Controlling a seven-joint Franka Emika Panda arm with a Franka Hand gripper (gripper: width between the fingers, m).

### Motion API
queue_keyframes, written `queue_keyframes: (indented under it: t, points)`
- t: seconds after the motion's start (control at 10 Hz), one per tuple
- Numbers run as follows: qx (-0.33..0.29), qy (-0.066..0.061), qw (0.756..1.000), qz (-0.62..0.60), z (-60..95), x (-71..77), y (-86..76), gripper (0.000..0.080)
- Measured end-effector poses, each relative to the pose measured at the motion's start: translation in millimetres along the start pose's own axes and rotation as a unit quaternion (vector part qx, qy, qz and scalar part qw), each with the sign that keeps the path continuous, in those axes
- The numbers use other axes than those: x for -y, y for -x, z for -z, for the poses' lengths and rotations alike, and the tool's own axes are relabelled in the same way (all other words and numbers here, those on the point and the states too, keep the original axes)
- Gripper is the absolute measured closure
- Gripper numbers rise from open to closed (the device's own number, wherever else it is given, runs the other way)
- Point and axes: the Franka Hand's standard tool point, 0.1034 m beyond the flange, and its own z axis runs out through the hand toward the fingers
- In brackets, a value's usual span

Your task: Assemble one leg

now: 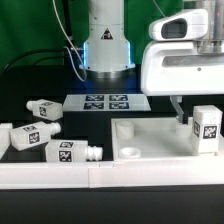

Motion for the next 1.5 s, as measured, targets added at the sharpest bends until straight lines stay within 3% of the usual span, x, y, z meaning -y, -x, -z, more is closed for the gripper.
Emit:
queue_keyframes:
  t: [0.1, 0.2, 0.3, 0.5, 0.7, 0.9, 1.1, 1.3, 1.4, 1.5]
  points:
    - [0.000, 0.000, 1.000, -0.014, 0.0, 0.1, 0.0, 0.0297]
    - [0.000, -0.001, 0.999, -0.032, -0.1, 0.2, 0.1, 0.0297]
    - [0.001, 0.000, 0.998, -0.066, -0.3, -0.3, 0.3, 0.0493]
    - [0.000, 0.002, 0.987, -0.162, -1.1, -1.8, 0.8, 0.0511]
    - [-0.003, 0.002, 0.951, -0.309, -1.7, -3.3, 1.5, 0.0511]
    - [0.007, -0.010, 0.886, -0.464, -2.2, -4.1, 2.0, 0.0511]
    - [0.024, -0.028, 0.790, -0.612, -2.8, 1.0, 3.1, 0.0511]
    - [0.026, -0.031, 0.781, -0.623, -3.6, 0.2, 3.5, 0.0496]
    - [0.026, -0.031, 0.791, -0.610, -3.7, 0.3, 3.6, 0.0496]
    - [0.024, -0.030, 0.817, -0.576, -3.8, -0.4, 3.8, 0.0496]
